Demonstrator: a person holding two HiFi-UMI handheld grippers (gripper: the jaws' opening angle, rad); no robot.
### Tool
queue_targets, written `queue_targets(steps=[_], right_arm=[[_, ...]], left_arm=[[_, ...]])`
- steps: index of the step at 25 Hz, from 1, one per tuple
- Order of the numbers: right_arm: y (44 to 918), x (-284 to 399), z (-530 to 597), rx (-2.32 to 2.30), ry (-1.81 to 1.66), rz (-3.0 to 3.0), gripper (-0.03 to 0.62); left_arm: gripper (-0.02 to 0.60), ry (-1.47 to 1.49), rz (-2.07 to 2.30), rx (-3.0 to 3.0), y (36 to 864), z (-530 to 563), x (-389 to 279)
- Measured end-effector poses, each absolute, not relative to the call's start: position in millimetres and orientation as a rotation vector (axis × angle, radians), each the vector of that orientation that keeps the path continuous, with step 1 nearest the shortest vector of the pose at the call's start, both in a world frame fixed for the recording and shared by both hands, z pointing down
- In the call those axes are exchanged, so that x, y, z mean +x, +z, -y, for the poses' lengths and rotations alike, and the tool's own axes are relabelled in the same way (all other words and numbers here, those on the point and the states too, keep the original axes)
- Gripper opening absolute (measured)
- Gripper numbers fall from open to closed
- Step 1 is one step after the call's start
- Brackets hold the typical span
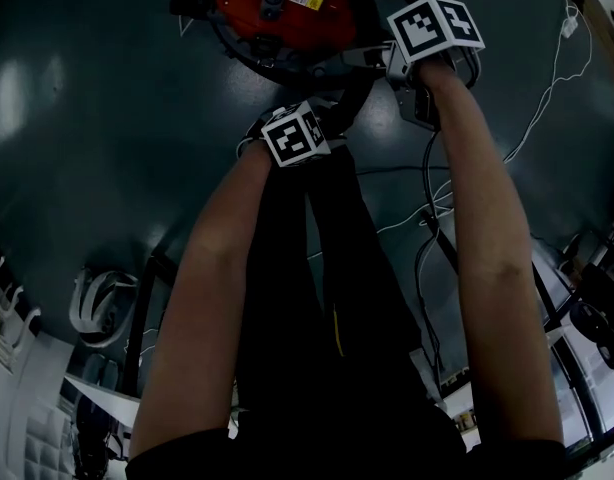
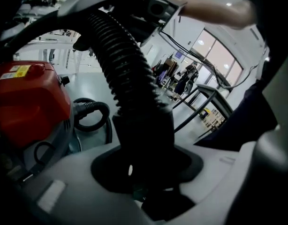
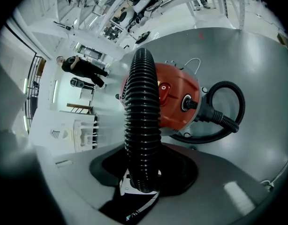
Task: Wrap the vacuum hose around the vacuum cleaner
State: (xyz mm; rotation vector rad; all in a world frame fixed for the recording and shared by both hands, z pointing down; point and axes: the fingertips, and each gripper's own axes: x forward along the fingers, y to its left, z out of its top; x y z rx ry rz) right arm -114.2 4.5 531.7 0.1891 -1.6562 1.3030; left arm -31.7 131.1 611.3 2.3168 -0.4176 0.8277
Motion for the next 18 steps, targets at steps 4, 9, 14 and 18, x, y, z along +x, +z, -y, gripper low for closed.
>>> queue_targets(steps=[4,9,14,18], right_arm=[[529,-122,-13,0.186,1.351,1.665,0.166],[525,-136,-26,0.175,1.395,1.661,0.167],[523,-150,-34,0.174,1.423,1.660,0.169],[521,-160,-40,0.184,1.429,1.669,0.170]], left_arm=[[0.192,0.844,0.441,2.273,602,-146,-51],[0.190,0.925,0.461,2.247,593,-163,-78],[0.189,0.974,0.463,2.228,589,-172,-105],[0.187,1.019,0.433,2.224,586,-181,-122]])
